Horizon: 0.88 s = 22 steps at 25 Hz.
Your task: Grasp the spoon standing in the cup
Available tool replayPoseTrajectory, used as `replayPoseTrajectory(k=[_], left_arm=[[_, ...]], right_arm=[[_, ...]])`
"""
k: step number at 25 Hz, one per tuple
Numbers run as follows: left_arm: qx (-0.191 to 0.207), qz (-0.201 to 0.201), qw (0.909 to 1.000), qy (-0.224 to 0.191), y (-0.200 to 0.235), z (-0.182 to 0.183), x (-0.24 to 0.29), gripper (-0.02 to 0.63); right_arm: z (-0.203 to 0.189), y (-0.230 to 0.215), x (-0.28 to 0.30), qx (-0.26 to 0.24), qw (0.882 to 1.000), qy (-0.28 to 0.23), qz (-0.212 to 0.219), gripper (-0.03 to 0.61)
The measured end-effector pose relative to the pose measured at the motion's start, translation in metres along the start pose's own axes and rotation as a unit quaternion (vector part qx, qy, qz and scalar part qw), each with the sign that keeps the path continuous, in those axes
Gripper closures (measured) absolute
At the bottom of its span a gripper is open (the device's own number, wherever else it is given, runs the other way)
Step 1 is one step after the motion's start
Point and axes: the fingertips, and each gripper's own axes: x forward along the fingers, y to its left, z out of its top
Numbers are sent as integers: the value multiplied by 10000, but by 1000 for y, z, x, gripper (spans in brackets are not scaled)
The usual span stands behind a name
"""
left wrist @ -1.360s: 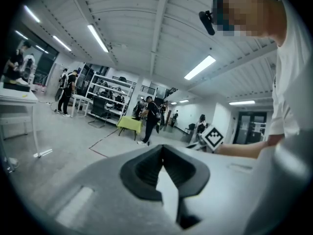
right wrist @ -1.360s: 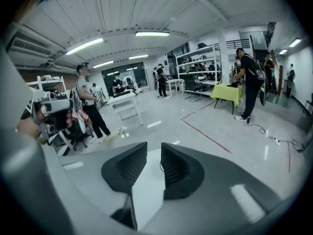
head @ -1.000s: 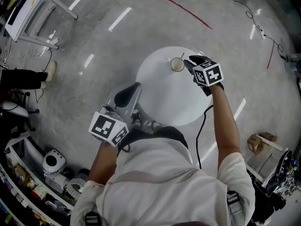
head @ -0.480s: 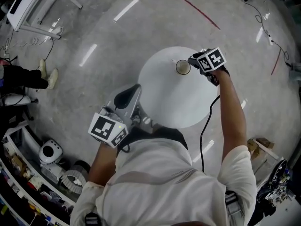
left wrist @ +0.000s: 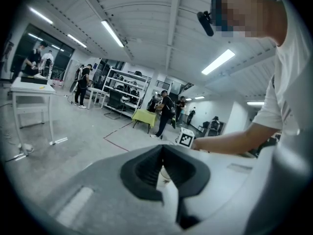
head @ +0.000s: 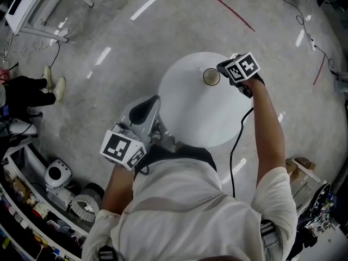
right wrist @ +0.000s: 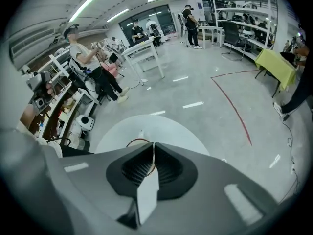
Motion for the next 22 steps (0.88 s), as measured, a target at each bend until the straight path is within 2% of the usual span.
replayPoseTrajectory(k=[6,13,19,22], left_arm=[[83,154,9997,-145,11,13,-5,611],[114,20,9998,-175,3,13,-15,611],[200,-150,9995,-208,-8,17,-26,611],[254,-241,9991,-235,-14,22,-31,611]], right_arm=[[0,13,-16,-125,9998,-157,-92,566],[2,34,-47,-114,9956,-809,-450,568],[3,60,-86,-1,9833,-1606,-859,568],[4,76,-109,142,9729,-2060,-1040,568]])
